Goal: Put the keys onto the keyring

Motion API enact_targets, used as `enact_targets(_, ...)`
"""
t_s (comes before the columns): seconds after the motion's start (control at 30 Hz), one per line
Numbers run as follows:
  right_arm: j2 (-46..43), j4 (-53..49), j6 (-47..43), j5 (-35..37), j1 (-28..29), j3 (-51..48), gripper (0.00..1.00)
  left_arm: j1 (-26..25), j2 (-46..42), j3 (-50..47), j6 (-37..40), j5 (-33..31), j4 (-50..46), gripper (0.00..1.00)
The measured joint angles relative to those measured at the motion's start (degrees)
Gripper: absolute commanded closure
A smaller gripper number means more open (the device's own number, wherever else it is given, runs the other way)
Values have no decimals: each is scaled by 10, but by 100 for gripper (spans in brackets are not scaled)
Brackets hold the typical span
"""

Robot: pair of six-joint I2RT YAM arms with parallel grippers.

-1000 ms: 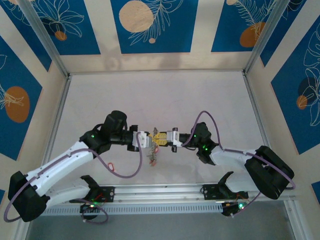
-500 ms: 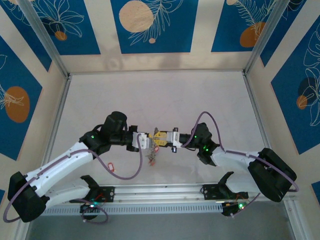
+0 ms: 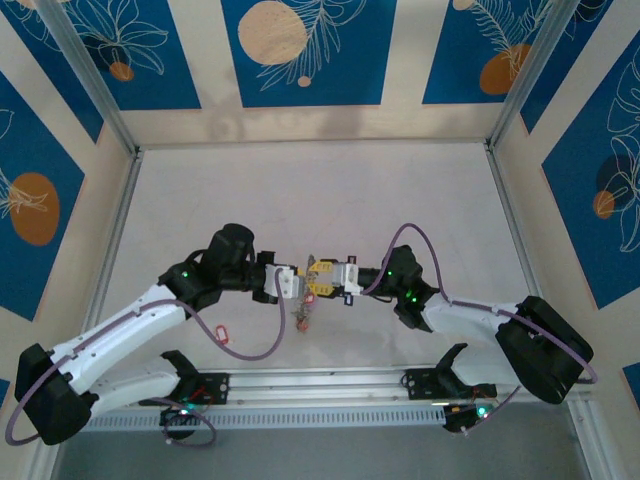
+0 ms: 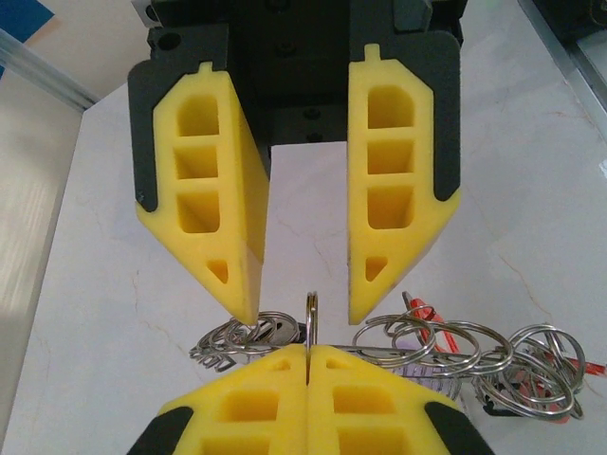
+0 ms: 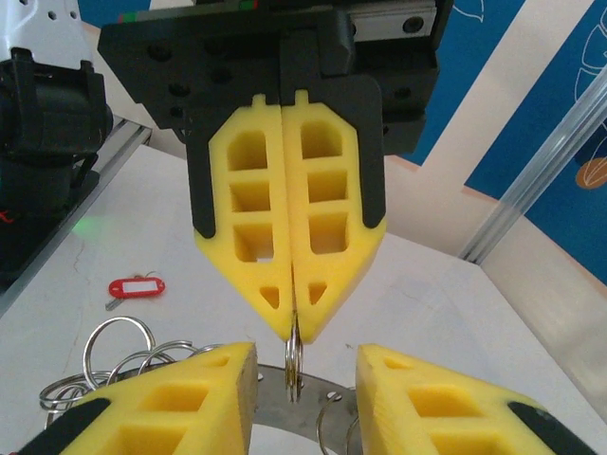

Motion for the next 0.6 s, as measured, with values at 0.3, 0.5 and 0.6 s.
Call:
enact_targets(0.3, 2, -18, -4, 7, 2, 0, 73, -5, 0, 0, 0, -2, -5, 100)
enact_targets(0.5, 2, -28, -13, 19, 11, 5, 89, -5, 1, 0, 0, -3, -9, 100)
enact_targets(0.6, 6, -34, -13, 22, 14, 10, 100, -5, 7, 7, 0, -11, -13, 100)
